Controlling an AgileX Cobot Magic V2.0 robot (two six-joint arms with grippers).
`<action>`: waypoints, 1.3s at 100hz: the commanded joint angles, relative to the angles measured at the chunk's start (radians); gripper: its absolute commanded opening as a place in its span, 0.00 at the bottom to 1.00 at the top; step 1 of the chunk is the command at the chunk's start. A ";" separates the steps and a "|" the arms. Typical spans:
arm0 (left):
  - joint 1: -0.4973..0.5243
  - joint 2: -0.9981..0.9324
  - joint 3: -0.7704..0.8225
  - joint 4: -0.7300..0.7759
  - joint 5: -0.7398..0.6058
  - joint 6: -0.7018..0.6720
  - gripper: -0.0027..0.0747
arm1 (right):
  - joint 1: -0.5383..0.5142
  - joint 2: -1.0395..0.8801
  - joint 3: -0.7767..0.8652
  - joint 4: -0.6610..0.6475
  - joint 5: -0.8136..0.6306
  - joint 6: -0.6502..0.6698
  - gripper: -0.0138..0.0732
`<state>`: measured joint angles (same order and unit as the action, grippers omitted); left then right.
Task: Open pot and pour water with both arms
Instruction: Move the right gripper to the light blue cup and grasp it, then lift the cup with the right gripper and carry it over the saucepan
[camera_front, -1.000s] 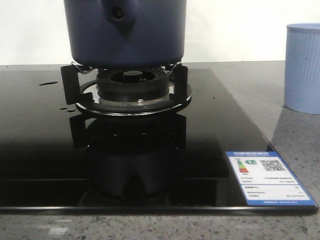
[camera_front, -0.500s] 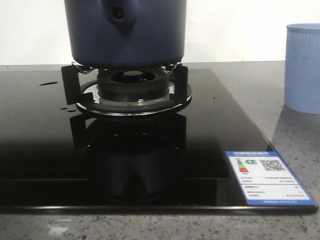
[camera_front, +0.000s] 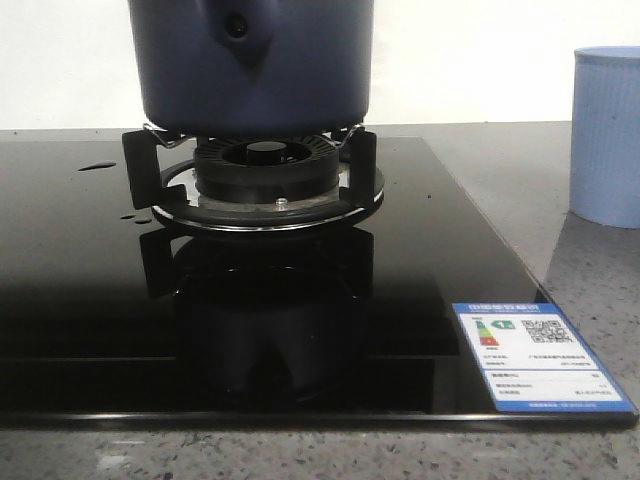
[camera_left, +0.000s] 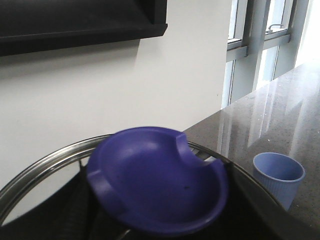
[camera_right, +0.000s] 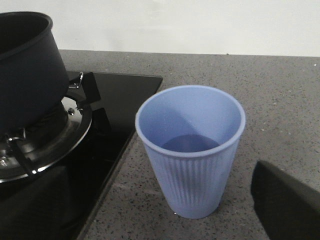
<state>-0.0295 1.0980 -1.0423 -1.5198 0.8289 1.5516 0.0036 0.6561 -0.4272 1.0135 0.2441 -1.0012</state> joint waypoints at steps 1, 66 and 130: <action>0.003 -0.025 -0.028 -0.096 -0.003 -0.011 0.41 | 0.002 0.028 -0.024 0.029 -0.048 -0.039 0.92; 0.003 -0.025 -0.028 -0.096 -0.002 -0.011 0.41 | 0.185 0.181 -0.024 0.049 -0.297 -0.076 0.92; 0.003 -0.025 -0.028 -0.096 0.001 -0.011 0.41 | 0.303 0.411 -0.024 -0.134 -0.635 0.270 0.81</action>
<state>-0.0295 1.0980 -1.0416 -1.5198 0.8286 1.5516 0.3041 1.0652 -0.4256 0.9624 -0.3099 -0.8055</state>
